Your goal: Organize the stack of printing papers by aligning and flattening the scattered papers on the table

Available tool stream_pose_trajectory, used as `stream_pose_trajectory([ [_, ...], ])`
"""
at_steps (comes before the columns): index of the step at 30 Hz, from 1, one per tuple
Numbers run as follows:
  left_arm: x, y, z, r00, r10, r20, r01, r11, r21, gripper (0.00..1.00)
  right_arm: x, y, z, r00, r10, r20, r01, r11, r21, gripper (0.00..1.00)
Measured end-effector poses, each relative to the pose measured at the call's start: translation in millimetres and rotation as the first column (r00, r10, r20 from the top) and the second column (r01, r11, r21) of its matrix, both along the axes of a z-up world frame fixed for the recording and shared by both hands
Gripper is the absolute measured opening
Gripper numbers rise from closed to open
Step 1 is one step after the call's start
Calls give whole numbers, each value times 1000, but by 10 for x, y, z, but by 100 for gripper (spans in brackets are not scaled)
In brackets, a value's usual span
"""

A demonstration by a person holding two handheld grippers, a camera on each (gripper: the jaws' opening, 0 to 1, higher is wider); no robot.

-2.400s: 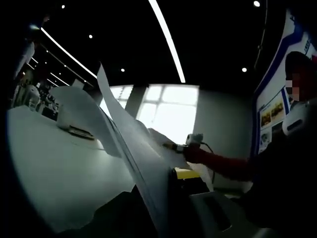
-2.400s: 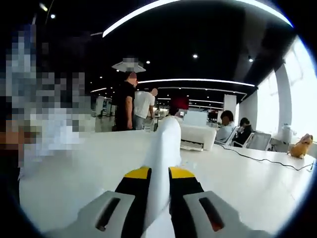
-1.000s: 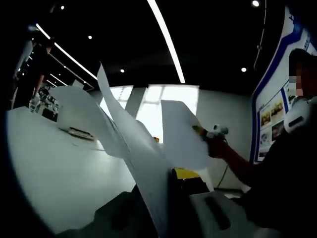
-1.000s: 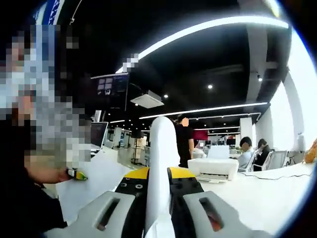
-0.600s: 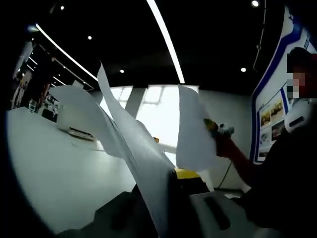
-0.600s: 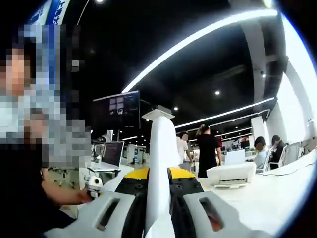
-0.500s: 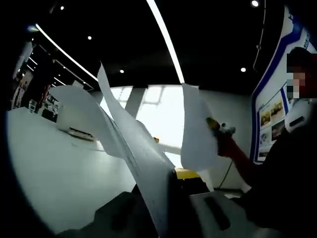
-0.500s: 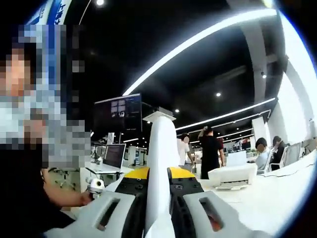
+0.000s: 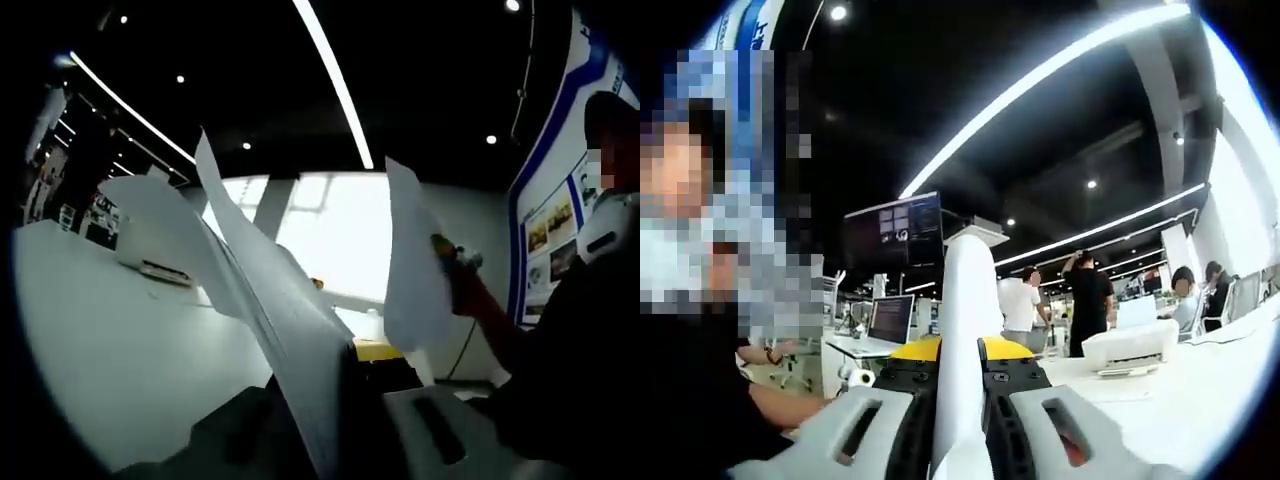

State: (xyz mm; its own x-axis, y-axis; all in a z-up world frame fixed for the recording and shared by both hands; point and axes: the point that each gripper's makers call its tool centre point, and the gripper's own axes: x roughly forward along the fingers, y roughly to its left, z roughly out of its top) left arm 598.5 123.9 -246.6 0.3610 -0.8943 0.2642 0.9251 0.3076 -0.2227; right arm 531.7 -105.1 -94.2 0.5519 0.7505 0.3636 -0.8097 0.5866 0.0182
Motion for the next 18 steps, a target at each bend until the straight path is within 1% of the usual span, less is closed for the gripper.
stream_pose_trajectory([
  [4, -1, 3, 4, 1000, 3, 3, -3, 1000, -1, 8, -17, 29, -14, 1000, 24, -12, -24, 1000, 16, 9],
  [9, 2, 4, 8, 1000, 7, 10, -7, 1000, 0, 8, -37, 81, -50, 996, 83, -42, -80, 995, 62, 9],
  [12, 6, 7, 10, 1000, 10, 14, -10, 1000, -1, 8, -39, 121, -77, 993, 103, -55, -99, 993, 69, 9],
  [15, 9, 7, 10, 1000, 12, 16, -12, 1000, 0, 9, -35, 216, -151, 986, 143, -87, -136, 987, 84, 9],
  [18, 10, 6, 11, 1000, 12, 16, -12, 1000, 0, 9, -1, 284, -230, 979, 161, -126, -149, 984, 100, 9],
])
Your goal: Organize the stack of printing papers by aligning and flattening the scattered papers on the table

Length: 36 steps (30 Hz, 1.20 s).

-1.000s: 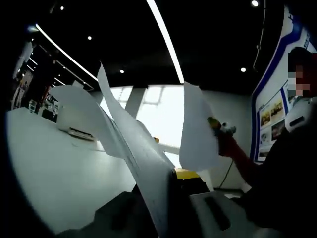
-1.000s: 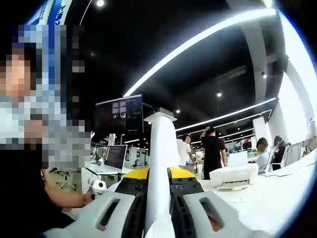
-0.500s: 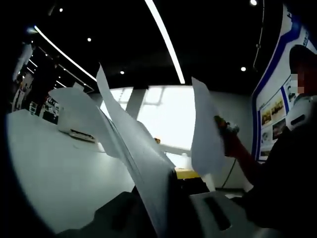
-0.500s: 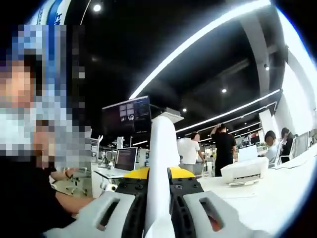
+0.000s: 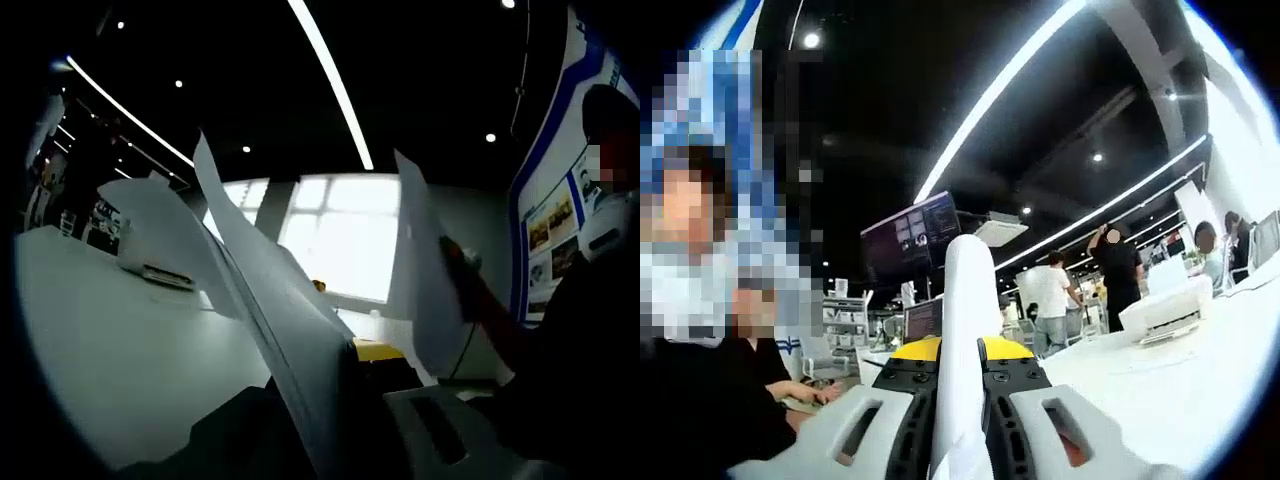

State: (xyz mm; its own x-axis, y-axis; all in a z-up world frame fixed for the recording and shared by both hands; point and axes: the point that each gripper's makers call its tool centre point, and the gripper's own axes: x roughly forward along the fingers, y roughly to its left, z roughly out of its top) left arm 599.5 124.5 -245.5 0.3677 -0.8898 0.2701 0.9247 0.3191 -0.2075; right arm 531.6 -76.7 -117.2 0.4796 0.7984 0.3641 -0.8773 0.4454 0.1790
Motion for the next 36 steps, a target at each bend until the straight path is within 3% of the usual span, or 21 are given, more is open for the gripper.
stream_pose_trajectory([
  [24, -2, -3, 2, 1000, 0, 9, 0, 1000, -2, 9, 243, 660, -567, 989, 21, -144, -33, 996, -80, 9],
  [36, 2, 5, 2, 1000, -6, 3, 6, 1000, -8, 9, 448, 805, -767, 988, -27, -149, 4, 988, -151, 9],
])
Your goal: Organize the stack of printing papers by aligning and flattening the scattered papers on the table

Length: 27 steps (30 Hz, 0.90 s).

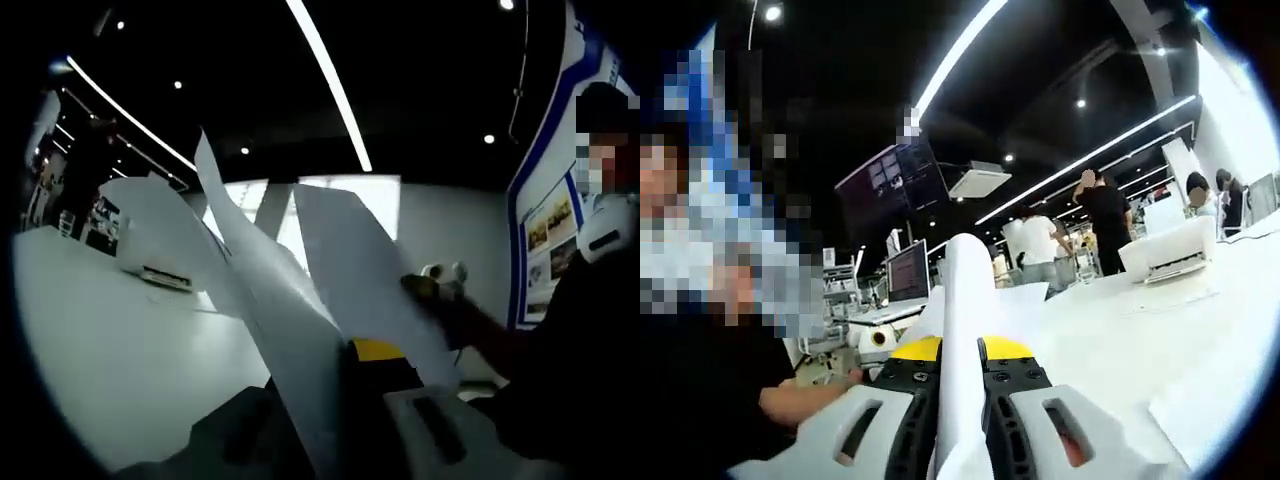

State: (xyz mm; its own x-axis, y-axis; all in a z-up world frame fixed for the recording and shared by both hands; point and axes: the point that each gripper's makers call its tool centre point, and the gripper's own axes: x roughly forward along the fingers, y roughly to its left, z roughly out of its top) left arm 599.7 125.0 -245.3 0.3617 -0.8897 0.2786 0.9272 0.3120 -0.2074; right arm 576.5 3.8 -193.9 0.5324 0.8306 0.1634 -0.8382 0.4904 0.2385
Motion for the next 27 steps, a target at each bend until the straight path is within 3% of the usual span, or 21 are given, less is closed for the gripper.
stream_pose_trajectory([
  [11, -36, 11, 58, 999, -32, -26, 31, 999, -39, 11, 27, 62, -43, 1000, -7, -3, 7, 1000, -13, 9],
  [18, -55, -15, 69, 998, -51, -41, 49, 998, -47, 17, 65, 194, -87, 1000, -10, -8, 9, 1000, -27, 9],
  [27, -52, -13, 60, 997, -55, -54, 53, 997, -51, 18, 184, 387, -178, 999, -35, -23, 34, 999, -34, 9],
])
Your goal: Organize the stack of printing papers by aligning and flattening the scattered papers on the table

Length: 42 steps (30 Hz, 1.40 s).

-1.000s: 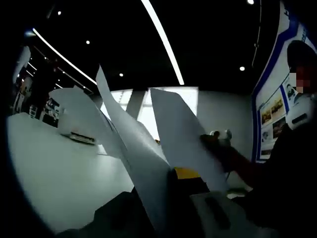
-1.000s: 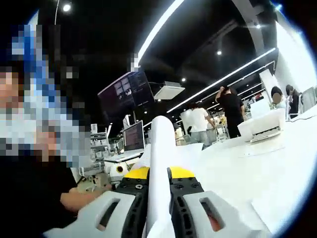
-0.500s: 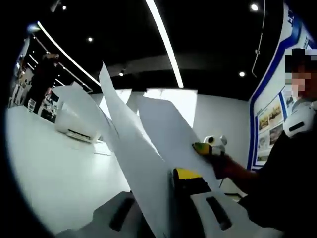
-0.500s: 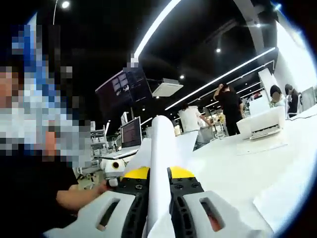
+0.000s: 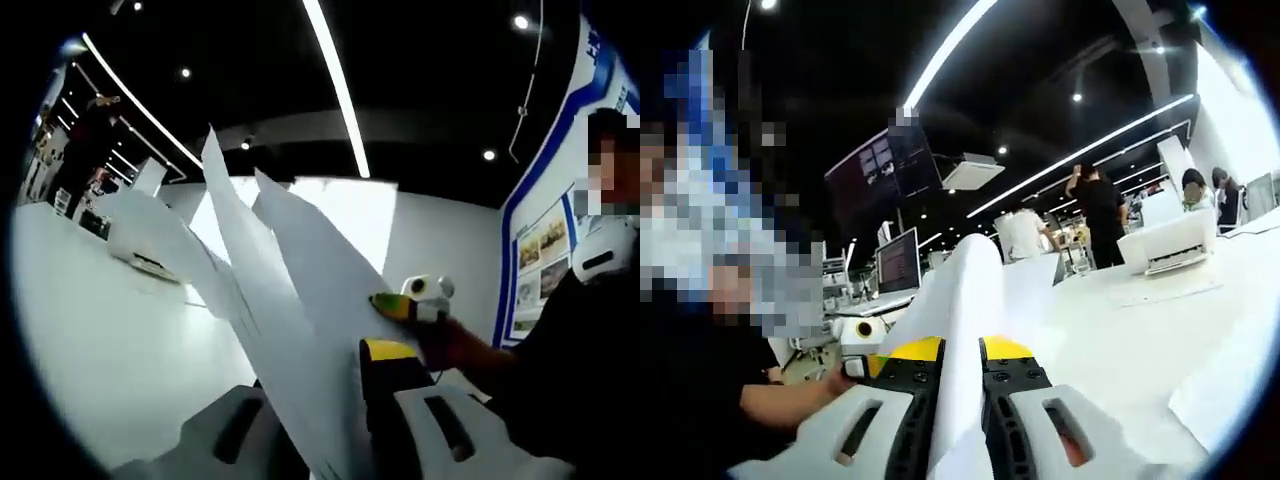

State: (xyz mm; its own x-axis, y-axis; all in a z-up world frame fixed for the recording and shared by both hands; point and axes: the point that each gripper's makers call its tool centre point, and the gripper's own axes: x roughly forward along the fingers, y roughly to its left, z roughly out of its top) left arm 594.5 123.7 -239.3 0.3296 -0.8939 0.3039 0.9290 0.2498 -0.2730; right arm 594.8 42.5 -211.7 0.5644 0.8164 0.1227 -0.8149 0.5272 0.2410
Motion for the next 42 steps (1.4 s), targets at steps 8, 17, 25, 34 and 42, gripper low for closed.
stream_pose_trajectory([
  [8, 4, 4, 2, 1000, 2, -5, -2, 1000, -3, 19, 101, 60, -52, 999, -22, -25, 22, 1000, 14, 9],
  [17, 7, 1, 3, 1000, 5, -7, -5, 1000, -3, 20, 139, 195, -76, 999, -22, -26, 23, 1000, 17, 9],
  [25, 16, 1, 2, 1000, 9, -9, -9, 1000, -2, 21, 155, 251, -107, 999, -34, -30, 35, 999, 23, 9],
  [34, 26, 5, 2, 1000, 11, -10, -11, 1000, 0, 21, 134, 363, -124, 999, -18, -30, 19, 1000, 22, 9],
  [42, 40, 14, 0, 1000, 17, -7, -17, 1000, 2, 20, 128, 399, -129, 999, -20, -27, 20, 999, 27, 9],
])
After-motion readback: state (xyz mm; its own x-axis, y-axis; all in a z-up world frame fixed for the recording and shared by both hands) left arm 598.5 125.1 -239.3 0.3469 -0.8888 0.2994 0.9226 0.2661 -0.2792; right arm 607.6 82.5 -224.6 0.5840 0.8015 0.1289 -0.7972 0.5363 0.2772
